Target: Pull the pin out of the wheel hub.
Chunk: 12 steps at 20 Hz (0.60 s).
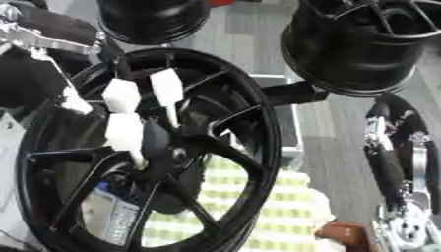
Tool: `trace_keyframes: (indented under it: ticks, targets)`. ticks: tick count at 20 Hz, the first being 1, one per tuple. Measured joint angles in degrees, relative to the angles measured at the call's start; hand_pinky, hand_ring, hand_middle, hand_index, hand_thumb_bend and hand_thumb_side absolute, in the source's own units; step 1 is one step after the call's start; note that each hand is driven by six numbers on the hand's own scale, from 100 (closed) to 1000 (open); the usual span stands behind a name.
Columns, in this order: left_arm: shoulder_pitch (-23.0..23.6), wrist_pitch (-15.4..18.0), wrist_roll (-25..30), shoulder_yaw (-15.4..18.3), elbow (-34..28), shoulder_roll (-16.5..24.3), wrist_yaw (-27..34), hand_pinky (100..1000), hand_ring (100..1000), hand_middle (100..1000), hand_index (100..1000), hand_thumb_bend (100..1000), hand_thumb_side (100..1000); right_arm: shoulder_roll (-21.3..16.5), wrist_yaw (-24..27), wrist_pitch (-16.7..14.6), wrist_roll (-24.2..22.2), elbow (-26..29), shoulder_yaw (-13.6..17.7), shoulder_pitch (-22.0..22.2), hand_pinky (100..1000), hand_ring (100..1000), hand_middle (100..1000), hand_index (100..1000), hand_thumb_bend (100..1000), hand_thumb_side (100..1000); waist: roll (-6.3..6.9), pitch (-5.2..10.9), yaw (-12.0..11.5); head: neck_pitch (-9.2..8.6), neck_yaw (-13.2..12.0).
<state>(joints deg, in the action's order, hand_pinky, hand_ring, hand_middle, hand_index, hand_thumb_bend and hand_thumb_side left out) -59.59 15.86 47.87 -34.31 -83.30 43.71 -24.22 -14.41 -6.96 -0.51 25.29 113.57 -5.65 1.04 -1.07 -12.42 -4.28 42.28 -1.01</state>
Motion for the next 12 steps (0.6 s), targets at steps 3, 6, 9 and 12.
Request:
trace_keyframes:
  ticks: [3,6,9,12]
  targets:
    - [0.0,-0.1,0.1,0.0,0.0,-0.4,0.0,744,724,665,819,426,516,0.0,0.0,0.0,0.0,0.0,0.0,0.0,773,839,781,843,100,668,0.0,0.0,0.0,0.0,0.0]
    - [-0.2,-0.1,0.1,0.0,0.0,-0.5,0.0,742,722,667,816,402,505,0.0,0.0,0.0,0.0,0.0,0.0,0.0,773,839,781,843,100,668,0.01,0.0,0.1,0.0,0.0]
    - [-0.4,-0.2,0.2,0.0,0.0,-0.9,0.0,741,720,668,810,370,489,0.0,0.0,0.0,0.0,0.0,0.0,0.0,773,839,781,843,100,668,0.02,0.0,0.3,0.0,0.0]
    - [-0.5,-0.2,0.2,0.0,0.1,-1.4,0.1,738,716,665,806,353,482,0.0,0.0,-0.1,0.1,0.0,0.0,0.0,773,838,781,843,100,668,0.07,0.0,0.3,0.0,0.0]
